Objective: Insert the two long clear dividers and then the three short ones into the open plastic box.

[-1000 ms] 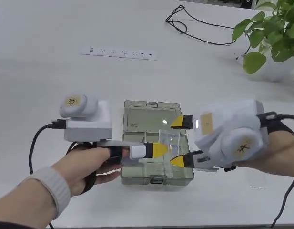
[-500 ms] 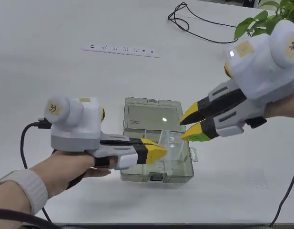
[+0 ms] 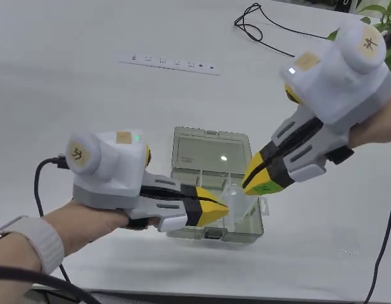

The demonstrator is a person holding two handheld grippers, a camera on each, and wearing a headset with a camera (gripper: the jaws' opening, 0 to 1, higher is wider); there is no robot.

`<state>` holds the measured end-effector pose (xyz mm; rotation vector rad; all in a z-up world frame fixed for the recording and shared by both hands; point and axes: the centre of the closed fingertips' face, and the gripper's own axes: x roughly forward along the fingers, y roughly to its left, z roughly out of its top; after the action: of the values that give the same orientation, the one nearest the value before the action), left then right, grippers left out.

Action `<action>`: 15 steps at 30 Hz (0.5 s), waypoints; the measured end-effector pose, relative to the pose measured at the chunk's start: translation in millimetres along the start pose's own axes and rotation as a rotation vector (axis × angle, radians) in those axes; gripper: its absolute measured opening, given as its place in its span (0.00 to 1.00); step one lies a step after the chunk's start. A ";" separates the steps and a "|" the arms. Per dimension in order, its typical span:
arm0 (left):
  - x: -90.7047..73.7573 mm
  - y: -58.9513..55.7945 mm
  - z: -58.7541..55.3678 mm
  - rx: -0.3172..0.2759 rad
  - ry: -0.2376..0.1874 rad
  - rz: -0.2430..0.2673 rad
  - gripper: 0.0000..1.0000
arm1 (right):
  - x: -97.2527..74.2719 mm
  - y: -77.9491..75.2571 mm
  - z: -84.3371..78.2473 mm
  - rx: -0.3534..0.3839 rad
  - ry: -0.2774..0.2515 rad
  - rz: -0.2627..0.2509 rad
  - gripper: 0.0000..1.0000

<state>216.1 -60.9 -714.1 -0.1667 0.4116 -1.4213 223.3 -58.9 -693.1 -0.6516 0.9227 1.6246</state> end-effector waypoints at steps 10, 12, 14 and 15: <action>-1.3 1.7 -2.4 -0.003 0.024 0.003 0.00 | 1.6 -0.9 2.0 -0.080 0.062 -0.012 0.02; -0.9 1.8 -2.4 0.033 0.036 0.007 0.00 | 2.6 1.6 1.2 -0.104 0.078 -0.011 0.02; -0.5 0.6 -2.7 0.012 0.038 0.001 0.00 | 3.4 2.7 0.4 -0.125 0.086 -0.007 0.02; -0.2 0.6 -2.9 0.021 0.040 0.000 0.00 | 3.6 2.7 0.1 -0.122 0.089 -0.005 0.02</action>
<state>215.5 -60.2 -716.9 -0.1216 0.4296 -1.4304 219.8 -57.2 -695.3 -0.8148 0.8903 1.6679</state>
